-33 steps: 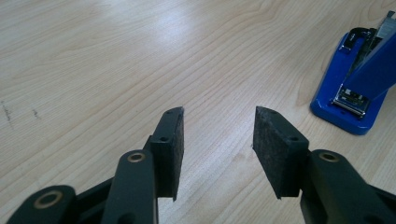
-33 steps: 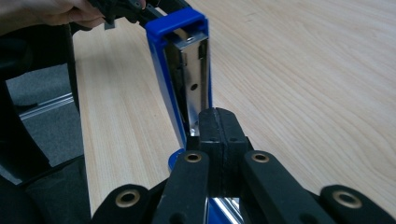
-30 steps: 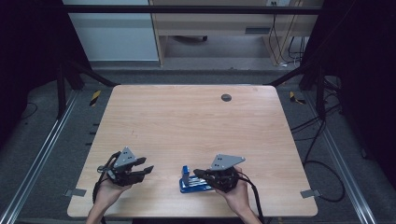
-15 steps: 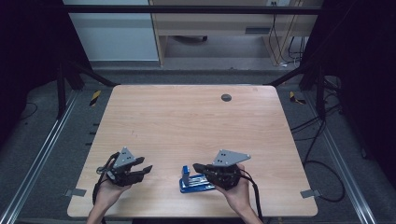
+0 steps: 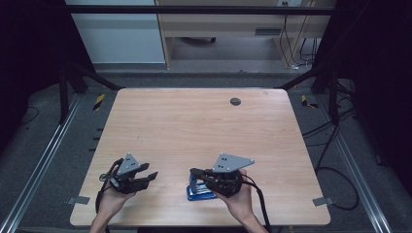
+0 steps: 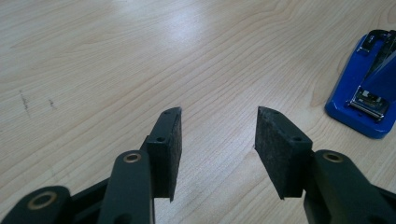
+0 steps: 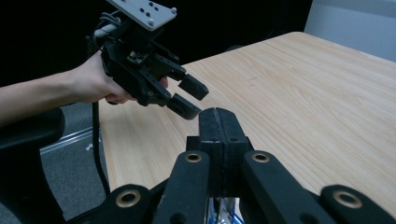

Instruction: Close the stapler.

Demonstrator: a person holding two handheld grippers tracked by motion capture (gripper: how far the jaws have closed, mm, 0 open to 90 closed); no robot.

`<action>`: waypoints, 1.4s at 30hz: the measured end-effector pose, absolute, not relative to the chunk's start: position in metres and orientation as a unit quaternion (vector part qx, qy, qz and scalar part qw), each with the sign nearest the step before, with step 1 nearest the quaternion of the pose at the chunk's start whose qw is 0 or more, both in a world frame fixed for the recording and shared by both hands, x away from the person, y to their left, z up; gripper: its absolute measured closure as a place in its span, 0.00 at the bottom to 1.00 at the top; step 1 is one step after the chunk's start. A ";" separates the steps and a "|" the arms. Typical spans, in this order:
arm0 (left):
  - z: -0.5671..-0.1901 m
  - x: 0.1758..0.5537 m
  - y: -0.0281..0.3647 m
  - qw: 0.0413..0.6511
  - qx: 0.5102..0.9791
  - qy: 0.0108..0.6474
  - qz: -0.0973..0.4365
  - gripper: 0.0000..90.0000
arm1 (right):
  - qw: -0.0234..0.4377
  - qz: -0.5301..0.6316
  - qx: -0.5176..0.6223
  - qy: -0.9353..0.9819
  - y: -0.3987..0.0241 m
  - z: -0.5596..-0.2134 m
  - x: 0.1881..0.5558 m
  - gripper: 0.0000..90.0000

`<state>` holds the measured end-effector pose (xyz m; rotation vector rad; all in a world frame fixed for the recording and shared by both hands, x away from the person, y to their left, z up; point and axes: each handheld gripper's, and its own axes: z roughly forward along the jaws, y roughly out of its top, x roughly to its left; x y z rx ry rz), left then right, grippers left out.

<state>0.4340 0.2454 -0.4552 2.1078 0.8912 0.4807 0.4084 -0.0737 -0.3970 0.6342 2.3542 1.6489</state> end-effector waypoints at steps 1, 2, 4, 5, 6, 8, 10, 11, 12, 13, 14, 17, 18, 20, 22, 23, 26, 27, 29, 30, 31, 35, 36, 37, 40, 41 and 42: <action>-0.455 0.434 0.245 0.391 0.830 0.351 0.189 0.57 | 0.097 0.557 0.213 0.797 -0.071 -0.397 0.409 1.00; -0.455 0.434 0.246 0.391 0.830 0.351 0.189 0.57 | 0.095 0.556 0.212 0.798 -0.068 -0.397 0.409 1.00; -0.455 0.434 0.246 0.391 0.829 0.352 0.190 0.57 | 0.093 0.551 0.210 0.802 -0.063 -0.399 0.409 1.00; -0.455 0.434 0.247 0.391 0.829 0.352 0.189 0.57 | 0.093 0.548 0.209 0.805 -0.061 -0.400 0.409 1.00; -0.455 0.434 0.247 0.392 0.828 0.352 0.190 0.57 | 0.093 0.544 0.209 0.807 -0.060 -0.401 0.409 1.00; -0.455 0.434 0.247 0.392 0.829 0.352 0.190 0.57 | 0.092 0.539 0.210 0.810 -0.059 -0.404 0.409 1.00; -0.455 0.434 0.246 0.391 0.829 0.352 0.190 0.57 | 0.092 0.537 0.210 0.812 -0.061 -0.406 0.410 1.00; -0.455 0.434 0.246 0.391 0.829 0.351 0.190 0.57 | 0.092 0.536 0.211 0.812 -0.061 -0.406 0.410 1.00; -0.455 0.434 0.246 0.391 0.829 0.351 0.190 0.57 | 0.096 0.533 0.211 0.814 -0.062 -0.406 0.409 1.00; -0.455 0.434 0.246 0.391 0.830 0.350 0.190 0.57 | 0.099 0.529 0.209 0.817 -0.063 -0.407 0.409 1.00; -0.455 0.434 0.246 0.390 0.830 0.351 0.190 0.57 | 0.100 0.526 0.211 0.818 -0.064 -0.407 0.410 1.00; -0.455 0.434 0.246 0.392 0.829 0.351 0.189 0.57 | 0.102 0.523 0.217 0.818 -0.070 -0.410 0.410 1.00; -0.455 0.434 0.246 0.392 0.829 0.352 0.189 0.57 | 0.101 0.522 0.220 0.818 -0.073 -0.411 0.411 1.00; -0.456 0.434 0.246 0.392 0.829 0.352 0.189 0.57 | 0.103 0.520 0.226 0.817 -0.079 -0.414 0.412 1.00; -0.456 0.434 0.246 0.392 0.829 0.351 0.189 0.57 | 0.104 0.518 0.231 0.817 -0.084 -0.416 0.412 1.00; -0.456 0.434 0.246 0.391 0.829 0.351 0.189 0.57 | 0.104 0.516 0.234 0.818 -0.087 -0.417 0.413 1.00; -0.456 0.434 0.246 0.391 0.830 0.350 0.189 0.57 | 0.106 0.512 0.242 0.818 -0.095 -0.420 0.414 1.00; -0.456 0.434 0.246 0.391 0.830 0.350 0.189 0.56 | 0.106 0.512 0.244 0.817 -0.097 -0.422 0.414 1.00; -0.456 0.434 0.246 0.391 0.830 0.350 0.189 0.56 | 0.106 0.508 0.247 0.818 -0.102 -0.425 0.415 1.00; -0.456 0.434 0.245 0.391 0.830 0.349 0.189 0.56 | 0.106 0.506 0.248 0.819 -0.104 -0.426 0.415 1.00; -0.456 0.434 0.245 0.391 0.831 0.349 0.189 0.56 | 0.105 0.505 0.251 0.819 -0.106 -0.427 0.415 1.00; -0.456 0.434 0.245 0.392 0.830 0.349 0.190 0.56 | 0.106 0.498 0.257 0.821 -0.114 -0.431 0.416 1.00; -0.456 0.434 0.244 0.391 0.830 0.349 0.190 0.56 | 0.105 0.496 0.258 0.822 -0.116 -0.432 0.416 1.00; -0.456 0.434 0.244 0.391 0.830 0.349 0.189 0.56 | 0.105 0.495 0.260 0.823 -0.117 -0.433 0.416 1.00; -0.456 0.434 0.245 0.392 0.829 0.350 0.191 0.56 | 0.105 0.488 0.265 0.825 -0.122 -0.437 0.416 1.00; -0.456 0.434 0.245 0.393 0.829 0.350 0.191 0.56 | 0.104 0.486 0.266 0.826 -0.123 -0.438 0.417 1.00; -0.456 0.434 0.245 0.393 0.829 0.350 0.190 0.56 | 0.103 0.485 0.268 0.826 -0.125 -0.439 0.417 1.00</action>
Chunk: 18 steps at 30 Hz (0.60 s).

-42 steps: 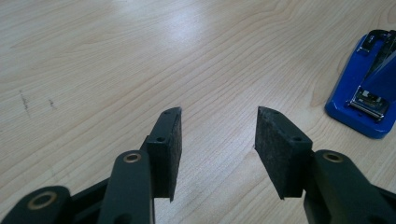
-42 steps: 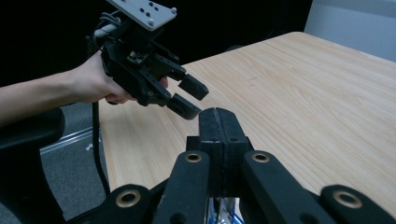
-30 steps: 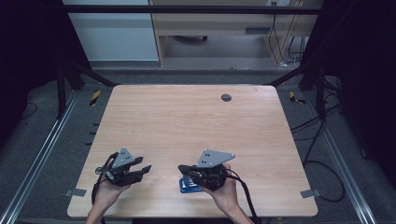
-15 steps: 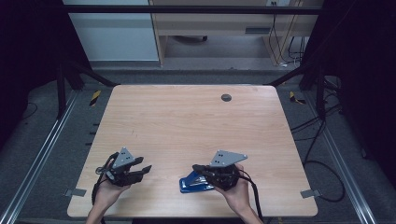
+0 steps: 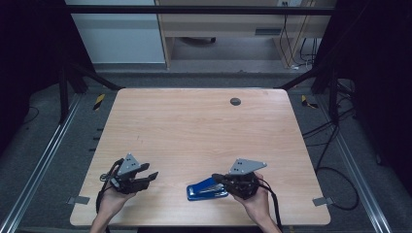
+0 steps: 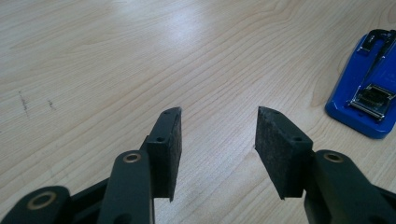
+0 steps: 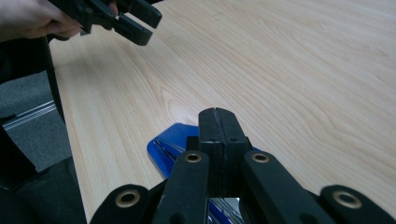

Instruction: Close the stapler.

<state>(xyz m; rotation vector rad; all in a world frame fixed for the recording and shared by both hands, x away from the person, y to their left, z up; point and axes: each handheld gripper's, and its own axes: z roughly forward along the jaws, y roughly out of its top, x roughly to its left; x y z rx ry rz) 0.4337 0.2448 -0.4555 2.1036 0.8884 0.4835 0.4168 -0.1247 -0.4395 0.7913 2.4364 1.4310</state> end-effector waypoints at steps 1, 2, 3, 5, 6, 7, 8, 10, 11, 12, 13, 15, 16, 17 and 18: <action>-0.456 0.434 0.245 0.392 0.829 0.350 0.191 0.56 | 0.103 0.485 0.269 0.826 -0.126 -0.441 0.417 1.00; -0.456 0.434 0.245 0.392 0.829 0.349 0.190 0.56 | 0.102 0.484 0.271 0.826 -0.127 -0.442 0.417 1.00; -0.456 0.434 0.244 0.392 0.830 0.349 0.190 0.56 | 0.102 0.484 0.272 0.826 -0.129 -0.443 0.417 1.00; -0.456 0.434 0.244 0.391 0.830 0.349 0.190 0.56 | 0.101 0.482 0.274 0.826 -0.131 -0.444 0.418 1.00; -0.456 0.434 0.244 0.391 0.830 0.349 0.189 0.56 | 0.101 0.481 0.276 0.826 -0.131 -0.446 0.418 1.00; -0.456 0.434 0.244 0.391 0.830 0.349 0.190 0.56 | 0.099 0.481 0.276 0.826 -0.132 -0.447 0.419 1.00; -0.456 0.434 0.244 0.391 0.830 0.348 0.190 0.56 | 0.098 0.478 0.278 0.827 -0.133 -0.448 0.420 1.00; -0.456 0.434 0.244 0.392 0.830 0.349 0.190 0.56 | 0.097 0.476 0.279 0.829 -0.134 -0.451 0.421 1.00; -0.456 0.434 0.244 0.392 0.830 0.350 0.190 0.56 | 0.099 0.471 0.280 0.831 -0.133 -0.451 0.421 1.00; -0.456 0.434 0.244 0.392 0.830 0.349 0.189 0.56 | 0.100 0.467 0.280 0.832 -0.133 -0.452 0.421 1.00; -0.456 0.433 0.244 0.391 0.830 0.348 0.190 0.56 | 0.098 0.467 0.282 0.832 -0.134 -0.453 0.422 1.00; -0.457 0.433 0.244 0.390 0.831 0.348 0.189 0.56 | 0.096 0.467 0.284 0.832 -0.134 -0.455 0.422 1.00; -0.457 0.433 0.243 0.389 0.832 0.348 0.190 0.56 | 0.096 0.464 0.285 0.833 -0.135 -0.456 0.423 1.00; -0.457 0.433 0.243 0.389 0.832 0.347 0.190 0.56 | 0.096 0.463 0.286 0.833 -0.135 -0.457 0.423 1.00; -0.457 0.433 0.242 0.388 0.833 0.346 0.190 0.56 | 0.095 0.461 0.288 0.834 -0.135 -0.458 0.423 1.00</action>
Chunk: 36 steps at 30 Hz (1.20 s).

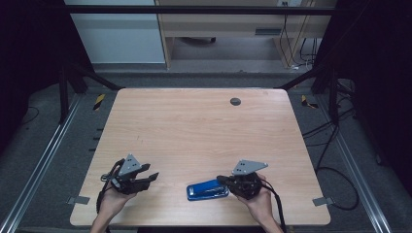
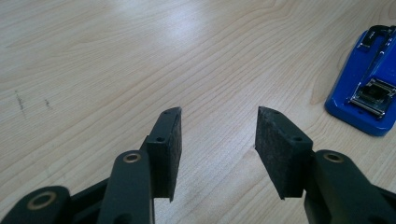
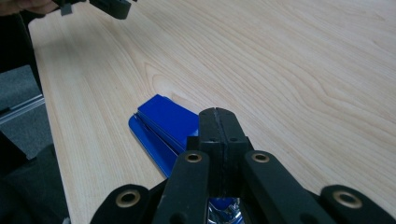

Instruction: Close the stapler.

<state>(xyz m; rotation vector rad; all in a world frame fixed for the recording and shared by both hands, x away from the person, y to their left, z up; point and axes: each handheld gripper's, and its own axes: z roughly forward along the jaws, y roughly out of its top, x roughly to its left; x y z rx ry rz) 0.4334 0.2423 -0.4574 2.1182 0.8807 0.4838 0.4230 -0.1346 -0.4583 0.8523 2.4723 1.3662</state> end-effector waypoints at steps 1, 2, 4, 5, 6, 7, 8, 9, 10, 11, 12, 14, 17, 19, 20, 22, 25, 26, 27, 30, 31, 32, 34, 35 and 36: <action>-0.457 0.433 0.242 0.387 0.833 0.346 0.190 0.56 | 0.095 0.459 0.288 0.835 -0.135 -0.459 0.423 1.00; -0.457 0.433 0.242 0.387 0.834 0.345 0.190 0.56 | 0.093 0.461 0.289 0.834 -0.136 -0.460 0.424 1.00; -0.457 0.433 0.242 0.388 0.833 0.345 0.191 0.56 | 0.093 0.461 0.291 0.833 -0.137 -0.460 0.424 1.00; -0.457 0.433 0.242 0.388 0.833 0.346 0.191 0.56 | 0.093 0.462 0.290 0.833 -0.138 -0.460 0.424 1.00; -0.457 0.433 0.242 0.388 0.833 0.346 0.191 0.56 | 0.090 0.462 0.292 0.833 -0.138 -0.460 0.424 1.00; -0.457 0.433 0.242 0.388 0.833 0.346 0.191 0.56 | 0.089 0.462 0.293 0.832 -0.139 -0.461 0.424 1.00; -0.457 0.433 0.242 0.388 0.833 0.346 0.192 0.56 | 0.089 0.463 0.292 0.832 -0.140 -0.461 0.424 1.00; -0.457 0.433 0.242 0.388 0.832 0.346 0.192 0.56 | 0.087 0.464 0.292 0.832 -0.140 -0.462 0.424 1.00; -0.457 0.433 0.242 0.389 0.832 0.346 0.193 0.56 | 0.088 0.462 0.293 0.833 -0.140 -0.462 0.424 1.00; -0.457 0.433 0.241 0.389 0.832 0.346 0.193 0.56 | 0.090 0.458 0.291 0.835 -0.139 -0.462 0.424 1.00; -0.456 0.433 0.241 0.389 0.832 0.346 0.193 0.56 | 0.094 0.450 0.290 0.839 -0.139 -0.463 0.424 1.00; -0.457 0.433 0.241 0.388 0.832 0.346 0.193 0.56 | 0.087 0.451 0.289 0.840 -0.138 -0.466 0.424 1.00; -0.457 0.433 0.241 0.388 0.833 0.345 0.193 0.56 | 0.098 0.449 0.283 0.842 -0.135 -0.466 0.421 1.00; -0.457 0.433 0.241 0.388 0.833 0.345 0.192 0.56 | 0.102 0.445 0.283 0.843 -0.134 -0.465 0.421 1.00; -0.457 0.433 0.241 0.387 0.833 0.344 0.193 0.56 | 0.101 0.446 0.283 0.843 -0.134 -0.466 0.422 1.00; -0.457 0.432 0.241 0.388 0.833 0.344 0.193 0.56 | 0.105 0.448 0.284 0.841 -0.135 -0.466 0.422 1.00; -0.457 0.432 0.241 0.388 0.833 0.345 0.193 0.56 | 0.105 0.449 0.288 0.839 -0.138 -0.470 0.423 1.00; -0.457 0.432 0.241 0.387 0.833 0.345 0.193 0.56 | 0.107 0.455 0.285 0.837 -0.139 -0.471 0.423 1.00; -0.457 0.432 0.241 0.388 0.833 0.344 0.193 0.56 | 0.106 0.458 0.287 0.835 -0.139 -0.472 0.423 1.00; -0.457 0.432 0.241 0.388 0.832 0.344 0.194 0.56 | 0.102 0.463 0.289 0.832 -0.140 -0.472 0.423 1.00; -0.457 0.433 0.241 0.389 0.832 0.345 0.194 0.56 | 0.101 0.463 0.289 0.832 -0.140 -0.472 0.422 1.00; -0.457 0.433 0.241 0.389 0.832 0.345 0.194 0.55 | 0.102 0.462 0.287 0.833 -0.139 -0.472 0.422 1.00; -0.457 0.433 0.242 0.391 0.830 0.348 0.193 0.54 | 0.098 0.484 0.289 0.820 -0.140 -0.468 0.422 1.00; -0.457 0.433 0.242 0.392 0.829 0.349 0.194 0.53 | 0.106 0.482 0.291 0.819 -0.141 -0.464 0.423 1.00; -0.457 0.433 0.242 0.393 0.827 0.352 0.194 0.53 | 0.112 0.485 0.288 0.818 -0.142 -0.463 0.423 1.00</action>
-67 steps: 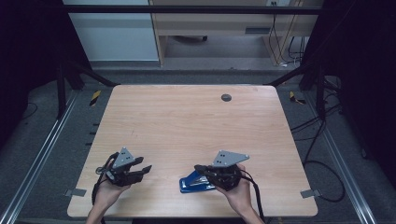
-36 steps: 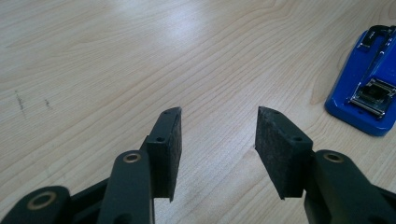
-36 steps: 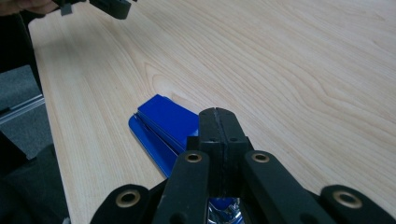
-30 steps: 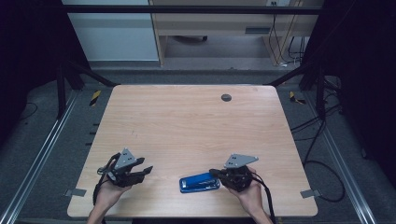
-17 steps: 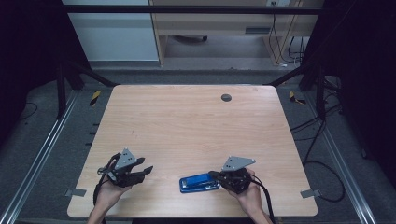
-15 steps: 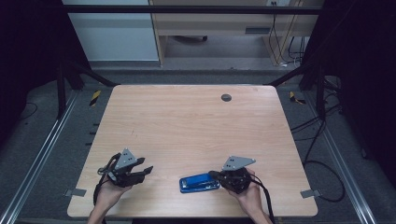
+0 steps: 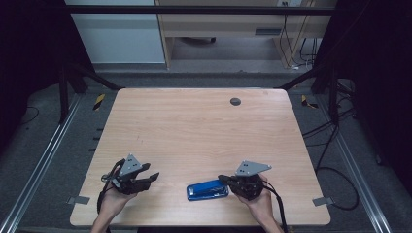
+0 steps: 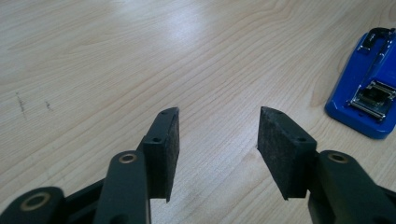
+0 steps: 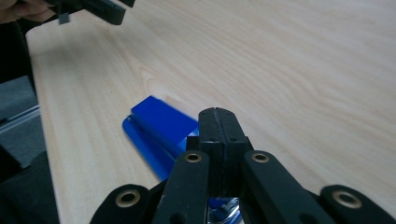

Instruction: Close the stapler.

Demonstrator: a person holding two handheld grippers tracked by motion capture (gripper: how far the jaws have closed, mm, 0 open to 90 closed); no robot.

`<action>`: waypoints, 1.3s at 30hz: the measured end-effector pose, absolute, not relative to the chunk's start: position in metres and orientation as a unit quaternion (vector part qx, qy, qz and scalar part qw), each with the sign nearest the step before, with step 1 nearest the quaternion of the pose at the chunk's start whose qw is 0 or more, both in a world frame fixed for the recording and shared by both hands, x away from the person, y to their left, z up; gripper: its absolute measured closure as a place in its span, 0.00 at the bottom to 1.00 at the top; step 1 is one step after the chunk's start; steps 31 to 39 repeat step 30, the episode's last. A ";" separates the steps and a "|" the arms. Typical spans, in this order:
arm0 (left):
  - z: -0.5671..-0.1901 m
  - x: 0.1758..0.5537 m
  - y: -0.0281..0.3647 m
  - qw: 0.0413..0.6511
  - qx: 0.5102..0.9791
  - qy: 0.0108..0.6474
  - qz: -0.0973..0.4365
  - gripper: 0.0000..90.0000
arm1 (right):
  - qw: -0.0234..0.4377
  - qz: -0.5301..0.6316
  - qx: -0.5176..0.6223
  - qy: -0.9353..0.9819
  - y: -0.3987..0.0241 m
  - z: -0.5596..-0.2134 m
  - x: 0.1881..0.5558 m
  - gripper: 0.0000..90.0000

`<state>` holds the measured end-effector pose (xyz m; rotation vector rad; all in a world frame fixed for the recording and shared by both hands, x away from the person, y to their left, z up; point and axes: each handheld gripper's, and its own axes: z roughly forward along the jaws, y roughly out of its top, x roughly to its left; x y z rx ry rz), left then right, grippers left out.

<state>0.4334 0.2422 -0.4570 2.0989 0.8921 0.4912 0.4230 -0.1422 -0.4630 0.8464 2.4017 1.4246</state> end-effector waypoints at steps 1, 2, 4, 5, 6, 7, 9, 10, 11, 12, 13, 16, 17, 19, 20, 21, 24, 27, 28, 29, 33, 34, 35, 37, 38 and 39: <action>-0.457 0.434 0.242 0.395 0.826 0.354 0.194 0.52 | 0.114 0.490 0.292 0.813 -0.144 -0.462 0.423 1.00; -0.457 0.434 0.243 0.395 0.824 0.356 0.196 0.51 | 0.115 0.493 0.295 0.811 -0.146 -0.461 0.424 0.97; -0.458 0.434 0.243 0.394 0.822 0.360 0.199 0.49 | 0.126 0.496 0.308 0.802 -0.153 -0.460 0.427 0.90; -0.458 0.434 0.243 0.394 0.821 0.362 0.201 0.48 | 0.127 0.497 0.313 0.799 -0.156 -0.460 0.428 0.87; -0.459 0.434 0.243 0.392 0.820 0.364 0.204 0.47 | 0.133 0.497 0.320 0.795 -0.159 -0.459 0.430 0.82; -0.459 0.435 0.244 0.391 0.820 0.365 0.205 0.46 | 0.142 0.497 0.328 0.791 -0.163 -0.459 0.431 0.75; -0.459 0.435 0.244 0.392 0.817 0.368 0.207 0.45 | 0.150 0.495 0.343 0.784 -0.172 -0.459 0.435 0.70; -0.460 0.436 0.245 0.392 0.817 0.369 0.208 0.44 | 0.153 0.495 0.350 0.781 -0.176 -0.459 0.437 0.66; -0.460 0.436 0.245 0.393 0.814 0.373 0.208 0.42 | 0.160 0.492 0.356 0.778 -0.181 -0.459 0.439 0.63; -0.461 0.436 0.246 0.392 0.814 0.374 0.209 0.42 | 0.166 0.486 0.364 0.777 -0.185 -0.460 0.440 0.61; -0.461 0.436 0.247 0.394 0.812 0.376 0.208 0.42 | 0.172 0.483 0.367 0.776 -0.189 -0.460 0.441 0.58; -0.462 0.437 0.248 0.393 0.810 0.380 0.211 0.40 | 0.190 0.476 0.386 0.767 -0.201 -0.461 0.445 0.45; -0.462 0.437 0.248 0.393 0.810 0.382 0.211 0.39 | 0.194 0.474 0.390 0.765 -0.204 -0.462 0.446 0.43; -0.464 0.438 0.249 0.392 0.808 0.385 0.213 0.37 | 0.201 0.468 0.399 0.762 -0.212 -0.463 0.449 0.38; -0.464 0.439 0.249 0.390 0.808 0.388 0.213 0.37 | 0.205 0.463 0.407 0.760 -0.216 -0.465 0.450 0.35; -0.465 0.439 0.250 0.389 0.807 0.389 0.214 0.36 | 0.207 0.458 0.414 0.759 -0.220 -0.467 0.452 0.33; -0.467 0.440 0.253 0.389 0.804 0.396 0.213 0.35 | 0.213 0.439 0.425 0.763 -0.228 -0.470 0.455 0.31; -0.469 0.442 0.256 0.385 0.803 0.402 0.213 0.35 | 0.220 0.420 0.436 0.765 -0.236 -0.475 0.458 0.29; -0.470 0.443 0.257 0.384 0.802 0.405 0.212 0.35 | 0.217 0.416 0.442 0.764 -0.239 -0.476 0.459 0.28; -0.470 0.444 0.258 0.384 0.801 0.408 0.210 0.35 | 0.215 0.413 0.449 0.763 -0.241 -0.477 0.460 0.28; -0.471 0.445 0.258 0.384 0.800 0.411 0.211 0.35 | 0.218 0.412 0.449 0.762 -0.244 -0.479 0.461 0.28; -0.471 0.445 0.258 0.384 0.800 0.411 0.211 0.35 | 0.218 0.412 0.449 0.762 -0.244 -0.479 0.461 0.28; -0.471 0.445 0.258 0.384 0.800 0.411 0.211 0.35 | 0.218 0.412 0.449 0.762 -0.244 -0.479 0.461 0.28; -0.471 0.445 0.258 0.384 0.800 0.411 0.211 0.35 | 0.218 0.412 0.449 0.762 -0.244 -0.479 0.461 0.28; -0.471 0.445 0.258 0.384 0.800 0.411 0.211 0.35 | 0.218 0.412 0.449 0.762 -0.244 -0.479 0.461 0.28; -0.471 0.445 0.258 0.384 0.800 0.411 0.211 0.35 | 0.218 0.412 0.449 0.762 -0.244 -0.479 0.461 0.28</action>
